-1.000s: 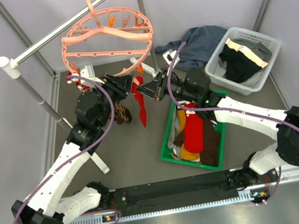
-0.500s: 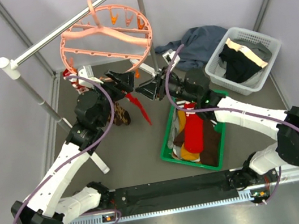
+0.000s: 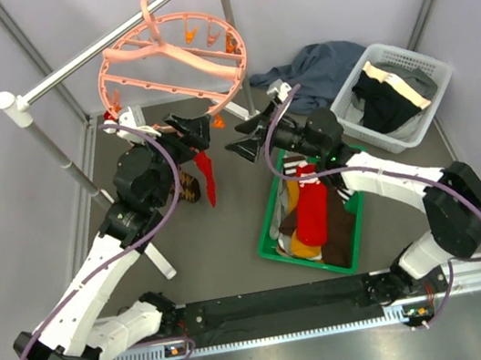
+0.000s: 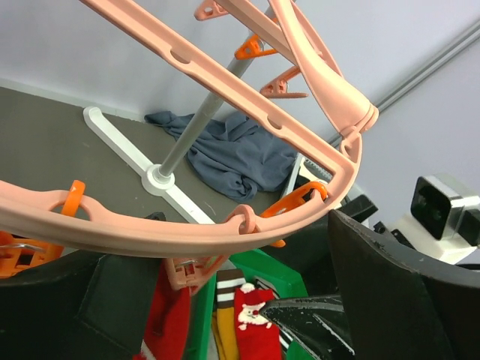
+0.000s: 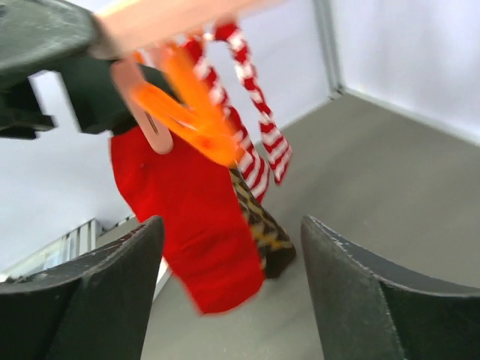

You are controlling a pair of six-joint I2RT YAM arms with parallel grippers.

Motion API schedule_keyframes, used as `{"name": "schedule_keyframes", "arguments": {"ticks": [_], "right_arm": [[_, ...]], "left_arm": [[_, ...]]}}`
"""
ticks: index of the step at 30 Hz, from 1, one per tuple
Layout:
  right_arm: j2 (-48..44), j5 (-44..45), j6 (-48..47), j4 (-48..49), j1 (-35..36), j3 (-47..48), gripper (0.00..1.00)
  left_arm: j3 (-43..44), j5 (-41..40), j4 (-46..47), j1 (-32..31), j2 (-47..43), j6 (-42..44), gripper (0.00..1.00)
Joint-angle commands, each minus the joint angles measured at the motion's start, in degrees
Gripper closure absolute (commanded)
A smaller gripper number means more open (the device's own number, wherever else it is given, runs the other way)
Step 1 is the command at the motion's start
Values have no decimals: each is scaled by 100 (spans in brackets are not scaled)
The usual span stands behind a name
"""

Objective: Clip the socks to the hanger
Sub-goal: Clamp the sock onto the hanger, then open the clamp at the hanger.

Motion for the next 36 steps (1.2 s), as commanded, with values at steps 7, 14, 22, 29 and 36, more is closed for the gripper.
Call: {"name": "schedule_keyframes", "arguments": {"ticks": [7, 14, 22, 29, 36], "right_arm": [[737, -1225, -533, 785, -17, 1161, 25], [1124, -1664, -516, 724, -17, 1688, 27], [1239, -2051, -261, 890, -17, 1873, 47], [1107, -2218, -182, 908, -17, 1812, 82], [791, -1763, -680, 391, 203, 1671, 97]], "left_arm": [[338, -119, 48, 23, -248, 223, 9], [426, -128, -66, 23, -300, 285, 9], [443, -84, -75, 23, -344, 294, 9], [443, -75, -251, 14, -415, 258, 9], [645, -180, -672, 23, -467, 390, 9]]}}
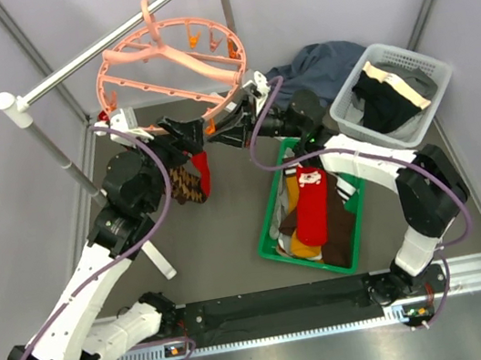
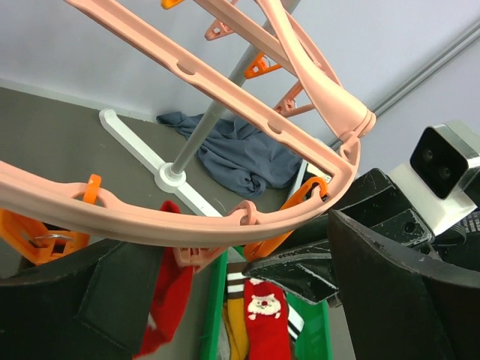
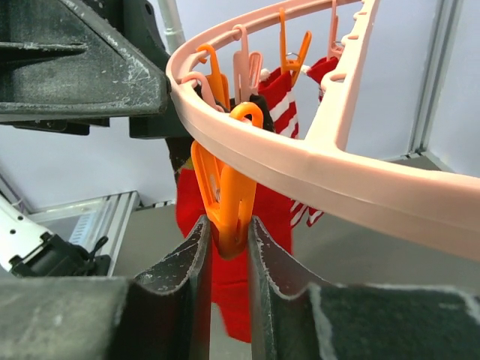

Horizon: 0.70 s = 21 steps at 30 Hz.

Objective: Clip the socks to the hanger
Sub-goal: Open the clamp at the hanger.

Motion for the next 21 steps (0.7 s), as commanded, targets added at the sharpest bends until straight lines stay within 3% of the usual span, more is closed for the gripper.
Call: {"name": "schedule_keyframes", "arguments": {"ticks": [1, 6, 12, 18, 21], "right_arm": [[-512, 424, -619, -551, 242, 56, 99], [-881, 1740, -1409, -1318, 768, -41, 100], [-1031, 2910, -2025, -1873, 1209, 20, 100], [-934, 3352, -2299, -2172, 1482, 240, 100], [-890, 3492, -2404, -2251, 1596, 293, 100]], "left_arm": [[446, -185, -157, 21, -186, 248, 8], [832, -642, -983, 21, -247, 793, 8], [1255, -625, -1748, 21, -423, 1443, 7], [1211, -361, -1845, 12, -792, 1717, 8], [1194, 173, -1836, 21, -827, 1541, 12]]}}
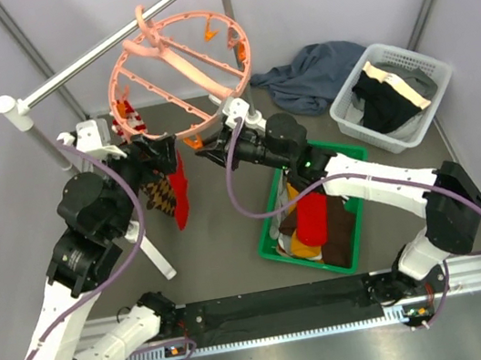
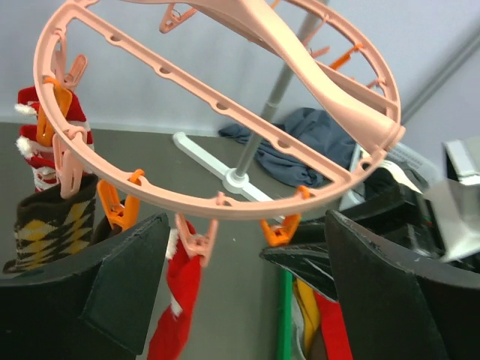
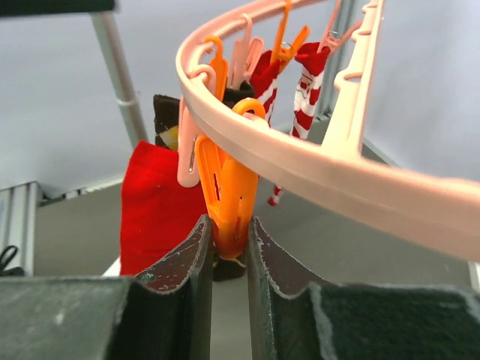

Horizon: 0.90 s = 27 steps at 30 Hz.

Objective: Clip the socks to the hanger
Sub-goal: Open the clamp at the hanger.

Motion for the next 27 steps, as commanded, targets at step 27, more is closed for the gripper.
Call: {"name": "schedule_keyframes", "arguments": {"ticks": [27], "right_arm": [[-20, 569, -352, -23, 431, 359, 100]], "left_arm": [[-282, 567, 647, 12, 696, -998, 26]]}}
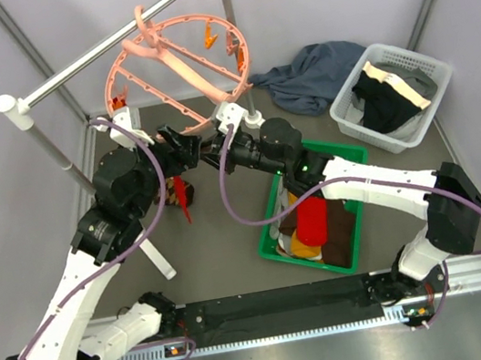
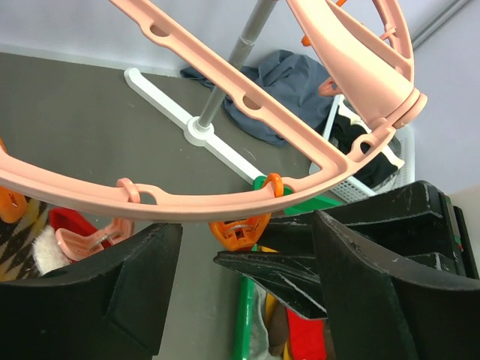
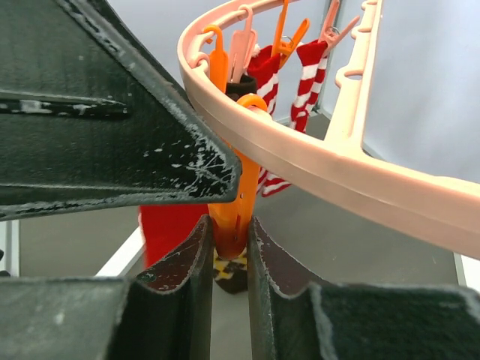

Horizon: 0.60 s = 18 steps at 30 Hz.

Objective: Clip the socks to the hanger
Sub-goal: Open the clamp at the hanger.

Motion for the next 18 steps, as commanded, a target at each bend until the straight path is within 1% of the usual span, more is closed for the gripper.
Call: {"name": "schedule_keyframes", "arguments": {"ticks": [1, 9, 14, 16, 17, 18], "right_arm": [[-20, -30, -85, 259, 127, 217, 100], [-3, 32, -191, 276, 162, 129, 100], [41, 75, -217, 267, 162, 85, 99], [50, 93, -183, 215, 162, 67, 98], [33, 154, -156, 180, 162, 50, 97], [15, 198, -130, 110, 162, 15, 93]], "left_arm": [[-83, -205, 647, 16, 66, -109, 27], [-92, -214, 876, 8, 251, -109, 42], [-118, -310, 999, 8, 234, -83, 54], [-136, -328, 1087, 8, 234, -21, 57], [-144, -319, 1105, 8, 234, 5, 62], [-145, -328, 1105, 8, 242, 66, 65]]}}
